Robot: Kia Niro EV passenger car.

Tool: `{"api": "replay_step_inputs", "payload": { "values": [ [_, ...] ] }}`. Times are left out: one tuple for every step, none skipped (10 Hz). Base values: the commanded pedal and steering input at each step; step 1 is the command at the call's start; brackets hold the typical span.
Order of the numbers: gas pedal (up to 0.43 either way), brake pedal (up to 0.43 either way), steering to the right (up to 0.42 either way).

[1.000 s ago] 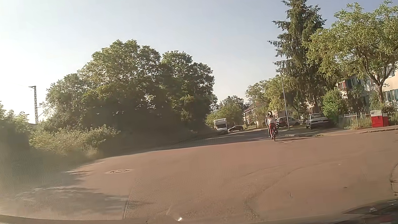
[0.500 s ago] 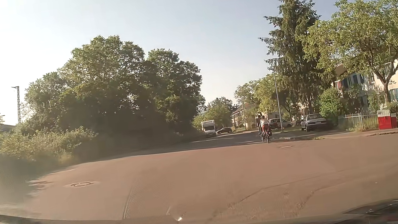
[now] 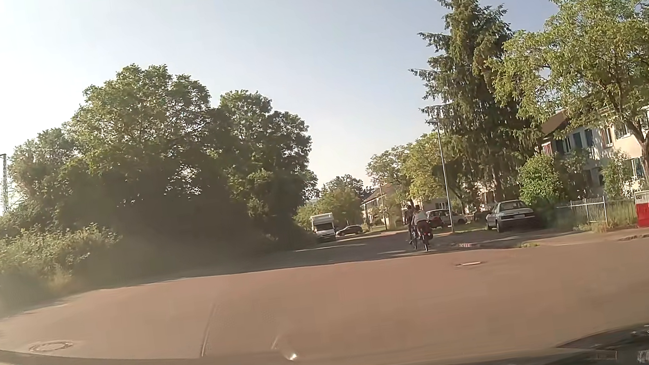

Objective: Follow the waypoints while adhering to traffic rules and regulations

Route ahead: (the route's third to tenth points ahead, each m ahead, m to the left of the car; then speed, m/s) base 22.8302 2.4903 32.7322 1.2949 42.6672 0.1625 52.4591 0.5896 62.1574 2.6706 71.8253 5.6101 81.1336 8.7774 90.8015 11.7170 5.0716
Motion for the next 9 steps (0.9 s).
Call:
{"api": "replay_step_inputs", "payload": {
  "values": [
    [0.13,0.0,0.059],
    [0.13,0.0,0.057],
    [0.138,0.0,0.054],
    [0.15,0.0,0.05],
    [0.157,0.0,0.049],
    [0.169,0.0,0.048],
    [0.169,0.0,0.049],
    [0.169,0.0,0.048],
    [0.169,0.0,0.044]
  ]
}}
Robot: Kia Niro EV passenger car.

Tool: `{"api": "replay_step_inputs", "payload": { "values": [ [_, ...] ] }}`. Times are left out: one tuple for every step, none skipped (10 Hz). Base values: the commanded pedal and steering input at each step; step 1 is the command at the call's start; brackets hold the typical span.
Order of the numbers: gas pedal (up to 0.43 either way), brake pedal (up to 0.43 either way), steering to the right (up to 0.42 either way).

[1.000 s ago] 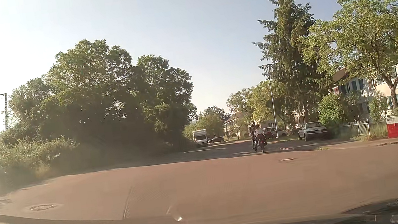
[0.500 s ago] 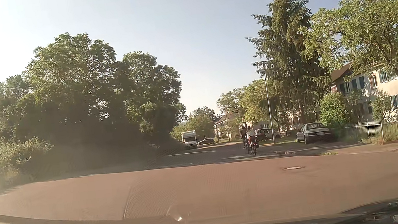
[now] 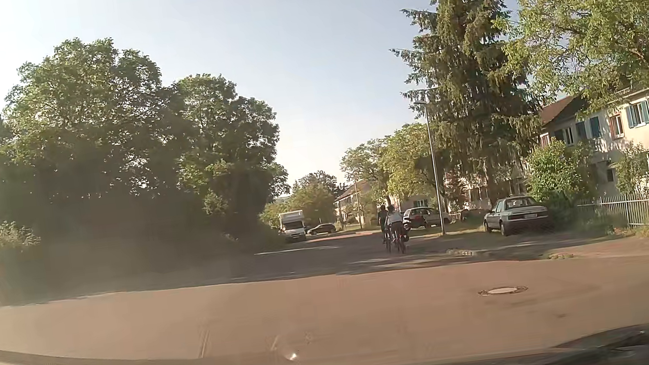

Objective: Follow the waypoints while adhering to traffic rules and regulations

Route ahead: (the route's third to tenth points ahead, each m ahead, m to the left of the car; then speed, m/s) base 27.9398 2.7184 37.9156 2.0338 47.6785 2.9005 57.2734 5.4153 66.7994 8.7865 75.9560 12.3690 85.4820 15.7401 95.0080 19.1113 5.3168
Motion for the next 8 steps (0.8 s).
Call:
{"api": "replay_step_inputs", "payload": {
  "values": [
    [0.169,0.0,0.04],
    [0.169,0.0,0.034],
    [0.169,0.0,0.033],
    [0.169,0.0,0.033],
    [0.169,0.0,0.032],
    [0.169,0.0,0.028],
    [0.169,0.0,0.023],
    [0.157,0.0,0.016]
  ]
}}
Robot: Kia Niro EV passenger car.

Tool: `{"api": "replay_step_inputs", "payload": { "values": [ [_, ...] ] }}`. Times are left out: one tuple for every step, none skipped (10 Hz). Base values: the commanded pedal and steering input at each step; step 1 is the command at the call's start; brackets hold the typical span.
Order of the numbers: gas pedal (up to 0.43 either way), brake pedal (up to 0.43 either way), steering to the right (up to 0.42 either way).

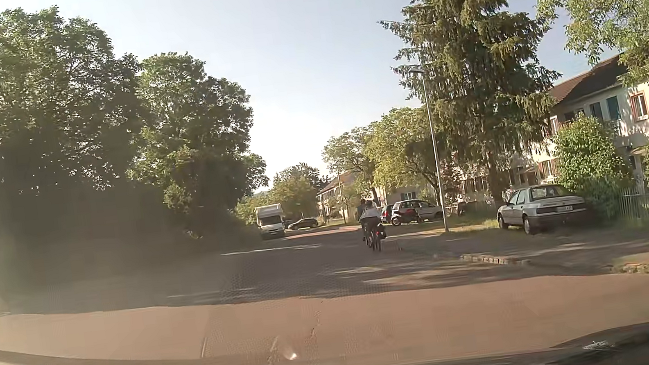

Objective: Follow the waypoints while adhering to traffic rules and regulations

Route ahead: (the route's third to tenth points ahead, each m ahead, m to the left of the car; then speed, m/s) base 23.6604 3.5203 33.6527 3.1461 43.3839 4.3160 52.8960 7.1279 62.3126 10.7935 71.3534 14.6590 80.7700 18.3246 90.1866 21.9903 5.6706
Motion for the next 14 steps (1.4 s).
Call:
{"api": "replay_step_inputs", "payload": {
  "values": [
    [0.13,0.0,0.007],
    [0.079,0.0,0.003],
    [0.059,0.0,0.002],
    [0.047,0.0,0.0],
    [0.047,0.0,-0.004],
    [0.047,0.0,-0.005],
    [0.047,0.0,-0.005],
    [0.039,0.0,-0.005],
    [0.039,0.0,-0.005],
    [0.039,0.0,-0.005],
    [0.039,0.0,-0.005],
    [0.039,0.0,-0.005],
    [0.039,0.0,-0.002],
    [0.039,0.0,0.0]
  ]
}}
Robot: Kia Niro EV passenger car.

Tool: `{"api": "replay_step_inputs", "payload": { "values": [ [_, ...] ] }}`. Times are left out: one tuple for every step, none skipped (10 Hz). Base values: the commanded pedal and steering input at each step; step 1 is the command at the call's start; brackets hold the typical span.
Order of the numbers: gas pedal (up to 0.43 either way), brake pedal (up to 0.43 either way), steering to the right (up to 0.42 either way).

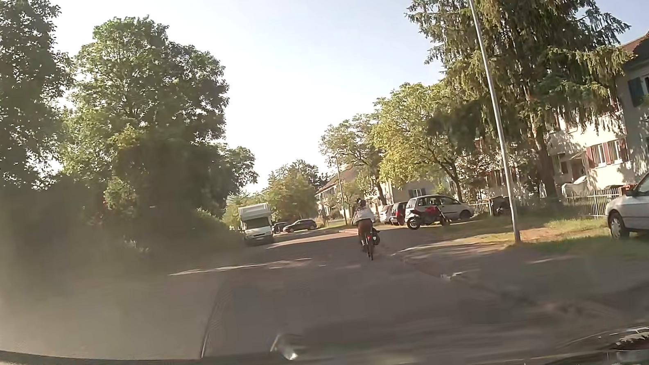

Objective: Follow the waypoints while adhering to traffic rules and regulations

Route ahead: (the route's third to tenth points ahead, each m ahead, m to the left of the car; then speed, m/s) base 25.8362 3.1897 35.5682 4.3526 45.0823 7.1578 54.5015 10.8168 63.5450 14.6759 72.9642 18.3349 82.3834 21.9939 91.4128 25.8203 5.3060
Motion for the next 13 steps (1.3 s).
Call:
{"api": "replay_step_inputs", "payload": {
  "values": [
    [0.047,0.0,0.0],
    [0.047,0.0,0.0],
    [0.059,0.0,0.0],
    [0.059,0.0,0.0],
    [0.059,0.0,-0.001],
    [0.059,0.0,-0.001],
    [0.059,0.0,-0.001],
    [0.059,0.0,-0.002],
    [0.059,0.0,-0.004],
    [0.059,0.0,-0.008],
    [0.059,0.0,-0.012],
    [0.059,0.0,-0.013],
    [0.047,0.0,-0.013]
  ]
}}
